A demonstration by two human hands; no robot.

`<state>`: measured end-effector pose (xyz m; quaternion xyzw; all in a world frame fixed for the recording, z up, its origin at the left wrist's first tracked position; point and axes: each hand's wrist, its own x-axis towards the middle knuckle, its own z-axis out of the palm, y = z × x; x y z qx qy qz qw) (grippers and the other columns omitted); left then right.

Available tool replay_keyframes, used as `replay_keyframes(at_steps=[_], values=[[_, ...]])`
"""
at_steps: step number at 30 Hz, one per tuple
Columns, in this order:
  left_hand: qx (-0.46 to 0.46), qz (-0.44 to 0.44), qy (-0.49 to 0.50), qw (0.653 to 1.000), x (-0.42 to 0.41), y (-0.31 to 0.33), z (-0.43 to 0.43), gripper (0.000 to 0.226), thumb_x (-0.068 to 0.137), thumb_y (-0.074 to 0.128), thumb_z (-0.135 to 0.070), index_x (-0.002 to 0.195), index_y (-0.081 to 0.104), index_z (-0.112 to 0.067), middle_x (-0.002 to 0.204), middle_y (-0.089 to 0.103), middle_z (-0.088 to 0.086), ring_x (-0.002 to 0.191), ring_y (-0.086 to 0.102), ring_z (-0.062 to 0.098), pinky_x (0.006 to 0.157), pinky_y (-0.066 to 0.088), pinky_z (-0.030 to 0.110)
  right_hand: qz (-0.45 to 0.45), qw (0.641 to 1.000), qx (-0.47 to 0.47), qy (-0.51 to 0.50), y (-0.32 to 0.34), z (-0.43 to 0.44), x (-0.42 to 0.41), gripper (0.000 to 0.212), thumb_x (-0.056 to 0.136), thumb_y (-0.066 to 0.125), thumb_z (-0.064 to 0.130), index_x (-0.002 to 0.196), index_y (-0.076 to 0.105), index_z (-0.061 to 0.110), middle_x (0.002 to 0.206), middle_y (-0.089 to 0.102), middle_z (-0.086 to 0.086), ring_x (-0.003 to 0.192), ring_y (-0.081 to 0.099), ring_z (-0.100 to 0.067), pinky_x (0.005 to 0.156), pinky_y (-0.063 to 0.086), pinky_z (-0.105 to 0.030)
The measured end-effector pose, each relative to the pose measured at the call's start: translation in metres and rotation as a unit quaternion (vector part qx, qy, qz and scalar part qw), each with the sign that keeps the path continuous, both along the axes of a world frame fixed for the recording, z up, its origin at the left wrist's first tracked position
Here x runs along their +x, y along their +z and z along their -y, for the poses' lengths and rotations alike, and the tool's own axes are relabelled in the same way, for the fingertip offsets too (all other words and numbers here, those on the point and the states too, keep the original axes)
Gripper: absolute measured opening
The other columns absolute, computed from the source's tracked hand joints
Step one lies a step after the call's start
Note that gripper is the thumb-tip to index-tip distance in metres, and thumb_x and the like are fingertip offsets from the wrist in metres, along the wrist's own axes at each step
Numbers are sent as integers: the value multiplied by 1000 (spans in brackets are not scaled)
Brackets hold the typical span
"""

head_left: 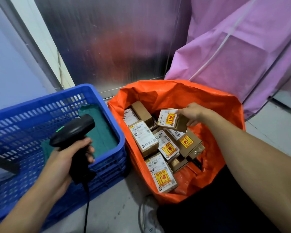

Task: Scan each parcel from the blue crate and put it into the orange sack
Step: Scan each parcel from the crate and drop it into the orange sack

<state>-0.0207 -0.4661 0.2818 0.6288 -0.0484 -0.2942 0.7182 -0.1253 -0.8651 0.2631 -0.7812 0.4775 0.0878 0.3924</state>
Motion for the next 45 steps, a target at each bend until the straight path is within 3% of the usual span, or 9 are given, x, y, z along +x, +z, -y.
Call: replay_keyframes(at_steps=[3,7,14,22,25,28,35,41,45], values=[[9,4,-5,1000,-1,0,2,25,79,72,-27,97,68,-9,74,65,7,53,59,18,64,54,34,-28,998,39,32,-3,-6,2,35,102,58,33,123,55,5,99,68,-15,80,74,-30,65,60,-35],[12,9,-9,1000,-5,-3,3,27,77,72,-26,96,68,-7,74,65,9,53,58,19,57,54,28,-39,995,84,35,-15,-16,2,32,104,53,20,128,52,0,111,69,-24,96,75,-37,93,61,-47],[9,9,-1,1000,-5,-1,2,28,78,72,-25,98,68,-6,73,65,8,52,58,18,58,56,28,-49,990,130,7,-34,-9,-11,35,98,57,8,133,54,8,119,69,-17,94,75,-31,76,61,-37],[18,-1,-10,1000,0,-3,-2,28,79,72,-28,99,68,-9,75,66,6,54,59,18,63,55,31,4,984,177,-25,-38,-7,-23,29,99,57,4,127,55,6,124,66,-16,98,74,-30,95,58,-42],[15,-5,-18,1000,0,-3,0,27,80,73,-28,99,69,-9,76,66,7,55,59,18,69,54,36,-18,982,189,-20,-43,-14,-20,35,100,55,4,135,52,6,128,66,-18,92,76,-30,82,61,-41],[13,0,-26,1000,-5,-4,4,28,78,73,-28,98,69,-8,75,66,8,54,60,18,61,56,29,-27,984,177,-7,-45,-19,-18,41,100,54,4,140,50,7,127,68,-19,89,77,-28,72,61,-37],[15,5,-39,999,-11,-3,10,25,79,73,-25,97,68,-8,76,66,10,55,58,19,57,55,26,-42,993,112,24,-42,-24,-15,31,100,50,5,130,58,8,122,71,-11,94,76,-24,87,61,-40],[17,14,-52,998,-12,0,21,21,78,74,-27,92,70,-11,76,66,9,54,58,19,56,49,27,-29,993,116,9,-43,-31,-12,30,99,56,7,129,57,9,124,68,-13,94,76,-26,82,62,-38],[22,18,-57,998,-16,0,31,20,79,80,-20,93,70,-9,75,67,9,53,58,19,61,46,35,-20,995,96,5,-45,-36,-12,5,99,60,11,103,62,12,110,70,-9,95,75,-24,82,61,-35]])
